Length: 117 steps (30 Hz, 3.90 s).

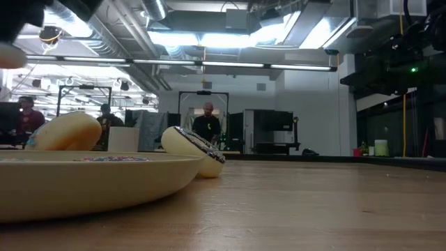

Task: Pick & Place donuts
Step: Put the small light blue donut on the gray plate

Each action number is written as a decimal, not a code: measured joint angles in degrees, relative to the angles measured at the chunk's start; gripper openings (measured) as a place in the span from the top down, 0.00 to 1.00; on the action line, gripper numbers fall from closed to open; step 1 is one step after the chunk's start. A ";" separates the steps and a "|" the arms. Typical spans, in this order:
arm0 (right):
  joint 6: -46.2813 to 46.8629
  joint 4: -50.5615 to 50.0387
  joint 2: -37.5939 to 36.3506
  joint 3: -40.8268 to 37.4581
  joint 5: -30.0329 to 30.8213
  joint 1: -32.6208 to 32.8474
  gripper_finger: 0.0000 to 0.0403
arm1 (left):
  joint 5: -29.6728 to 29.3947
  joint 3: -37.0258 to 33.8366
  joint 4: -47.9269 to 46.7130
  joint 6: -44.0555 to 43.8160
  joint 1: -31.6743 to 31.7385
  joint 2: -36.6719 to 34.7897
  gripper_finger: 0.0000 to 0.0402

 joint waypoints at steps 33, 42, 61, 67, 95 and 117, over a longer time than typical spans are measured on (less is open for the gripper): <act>0.00 0.02 0.00 0.00 0.00 0.00 0.09 | 2.04 20.85 5.05 -7.30 -5.08 30.20 0.99; 0.00 0.02 0.00 0.00 -0.01 -0.02 0.09 | -0.64 20.62 6.30 -5.55 -2.44 31.83 0.99; 0.00 0.02 0.00 0.01 -0.01 -0.01 0.09 | -4.19 20.13 7.32 -0.71 2.04 34.83 0.99; 0.00 0.02 0.00 0.02 0.00 0.00 0.09 | -5.11 19.45 7.21 -0.21 3.27 34.89 0.99; 0.00 0.02 -0.02 0.02 0.00 0.00 0.09 | -5.77 19.48 7.06 0.19 3.65 35.48 0.73; 0.00 0.01 -0.01 0.01 0.00 0.00 0.09 | -3.85 21.68 6.85 4.44 3.91 35.46 0.62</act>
